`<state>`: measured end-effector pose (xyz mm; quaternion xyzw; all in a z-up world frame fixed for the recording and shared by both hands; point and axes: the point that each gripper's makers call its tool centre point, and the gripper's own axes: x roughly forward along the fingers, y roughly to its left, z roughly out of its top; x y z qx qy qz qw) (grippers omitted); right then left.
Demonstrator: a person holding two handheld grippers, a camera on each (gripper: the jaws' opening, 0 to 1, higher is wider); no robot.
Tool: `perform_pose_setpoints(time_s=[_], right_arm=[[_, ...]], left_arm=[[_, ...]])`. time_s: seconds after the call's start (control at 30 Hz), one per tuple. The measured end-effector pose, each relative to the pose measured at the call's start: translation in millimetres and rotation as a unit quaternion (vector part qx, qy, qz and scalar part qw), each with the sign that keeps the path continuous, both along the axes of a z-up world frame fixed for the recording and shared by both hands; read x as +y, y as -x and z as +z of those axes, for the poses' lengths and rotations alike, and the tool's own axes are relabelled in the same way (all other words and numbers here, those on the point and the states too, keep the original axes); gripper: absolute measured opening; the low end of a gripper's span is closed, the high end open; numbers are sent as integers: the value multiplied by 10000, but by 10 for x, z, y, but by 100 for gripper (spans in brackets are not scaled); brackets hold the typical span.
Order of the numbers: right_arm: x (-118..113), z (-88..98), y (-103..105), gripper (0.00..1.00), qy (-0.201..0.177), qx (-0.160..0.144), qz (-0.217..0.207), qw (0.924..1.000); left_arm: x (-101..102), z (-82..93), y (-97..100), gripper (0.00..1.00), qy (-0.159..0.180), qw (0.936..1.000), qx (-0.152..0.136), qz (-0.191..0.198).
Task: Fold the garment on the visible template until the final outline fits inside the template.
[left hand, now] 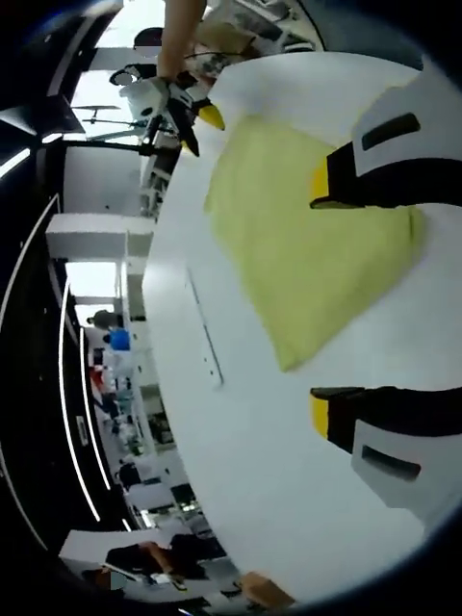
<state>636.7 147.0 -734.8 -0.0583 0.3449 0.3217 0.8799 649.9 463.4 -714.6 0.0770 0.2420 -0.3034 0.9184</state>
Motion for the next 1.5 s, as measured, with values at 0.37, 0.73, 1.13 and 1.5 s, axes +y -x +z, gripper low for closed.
perform_pose_setpoints(time_s=[0.37, 0.73, 1.13, 1.5], right_arm=[[-18, -66, 367, 74, -81, 89, 41, 9999], [-51, -176, 568, 61, -237, -64, -117, 9996], [-109, -347, 641, 34, -366, 16, -369, 9986], [-154, -426, 696, 22, -691, 286, -667, 9950]], left_arm=[[21, -115, 381, 63, 231, 9995, 224, 73], [80, -349, 659, 51, 56, 9987, 421, 282], [13, -516, 791, 22, 418, 9951, 796, 407], [-60, -536, 834, 1, 598, 9931, 964, 296]])
